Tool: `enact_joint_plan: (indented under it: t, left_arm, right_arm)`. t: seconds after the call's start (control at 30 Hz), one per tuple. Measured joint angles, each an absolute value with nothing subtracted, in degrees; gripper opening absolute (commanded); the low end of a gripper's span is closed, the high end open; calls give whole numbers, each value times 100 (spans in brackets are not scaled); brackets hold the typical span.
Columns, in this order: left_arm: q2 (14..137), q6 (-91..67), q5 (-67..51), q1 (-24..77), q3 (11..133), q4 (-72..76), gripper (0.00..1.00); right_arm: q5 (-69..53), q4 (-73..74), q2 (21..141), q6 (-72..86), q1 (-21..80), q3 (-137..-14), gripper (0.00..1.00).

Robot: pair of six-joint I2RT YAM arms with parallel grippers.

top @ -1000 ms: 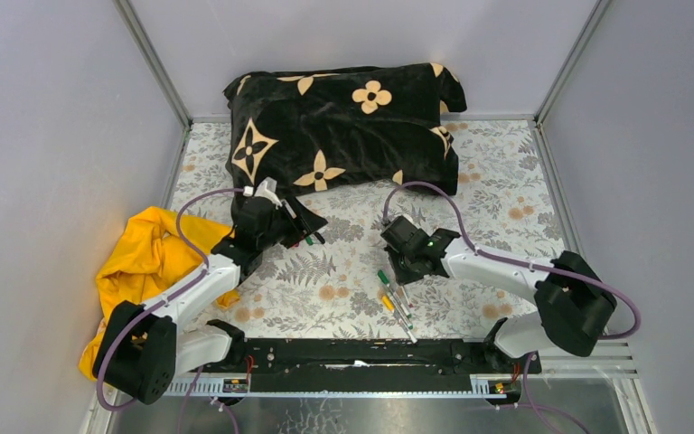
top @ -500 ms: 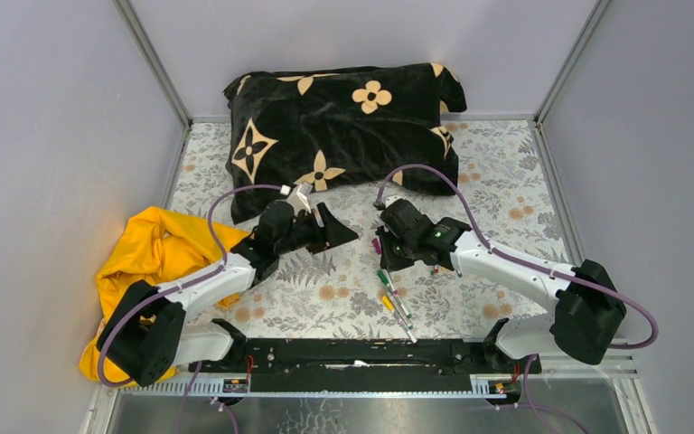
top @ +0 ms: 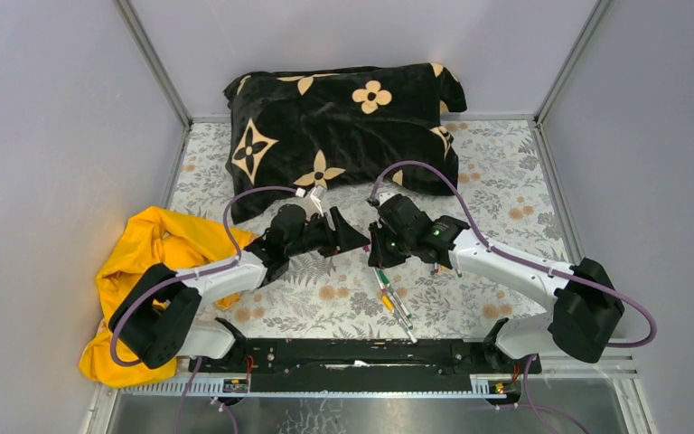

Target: Open the pen caps

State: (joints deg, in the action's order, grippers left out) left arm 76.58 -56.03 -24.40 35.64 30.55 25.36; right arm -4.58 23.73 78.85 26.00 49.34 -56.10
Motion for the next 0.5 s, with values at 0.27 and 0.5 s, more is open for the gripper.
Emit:
enact_joint_plan:
  t: [0.27, 0.5]
  left_arm:
    - [7797, -5704, -2449, 3603, 3063, 2753, 65]
    - [7946, -5795, -2445, 3603, 3081, 2921, 59]
  right_arm:
    - [-576, 2226, 7942, 2659, 4934, -5610, 2]
    - [-635, 2154, 7948, 2689, 4934, -5610, 1]
